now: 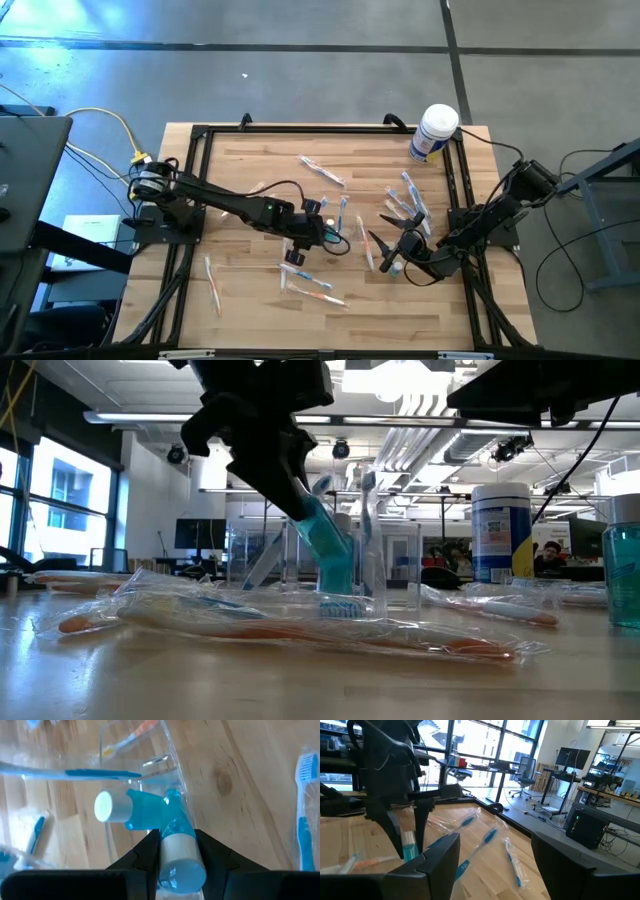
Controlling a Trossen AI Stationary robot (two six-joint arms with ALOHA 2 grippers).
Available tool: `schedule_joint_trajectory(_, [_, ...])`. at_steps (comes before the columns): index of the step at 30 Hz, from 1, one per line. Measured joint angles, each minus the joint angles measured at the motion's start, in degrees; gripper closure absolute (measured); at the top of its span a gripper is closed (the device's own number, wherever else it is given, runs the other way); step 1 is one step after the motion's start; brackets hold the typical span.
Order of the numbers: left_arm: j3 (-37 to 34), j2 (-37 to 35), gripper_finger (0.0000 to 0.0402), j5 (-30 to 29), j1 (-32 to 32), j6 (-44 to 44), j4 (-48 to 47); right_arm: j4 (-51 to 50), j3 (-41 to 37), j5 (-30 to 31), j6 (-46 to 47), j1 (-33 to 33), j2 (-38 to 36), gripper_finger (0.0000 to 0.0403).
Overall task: Pick & Place toothbrushing station
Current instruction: Put the blue mouthwash bottle into the transparent organizer
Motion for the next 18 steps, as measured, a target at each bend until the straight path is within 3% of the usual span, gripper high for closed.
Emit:
schedule_joint_trajectory(15, [0.0, 0.06, 0.0283, -0.15, -0.44, 2.91, 0.45, -0.04, 0.0, -0.1, 0.04, 0.0, 0.0, 0.0164])
schedule_joint_trajectory(18, [0.0, 0.06, 0.0283, -0.13, -0.48, -1.07, 0.43, -0.04, 0.0, -0.1, 0.04, 0.0, 0.0, 0.0164])
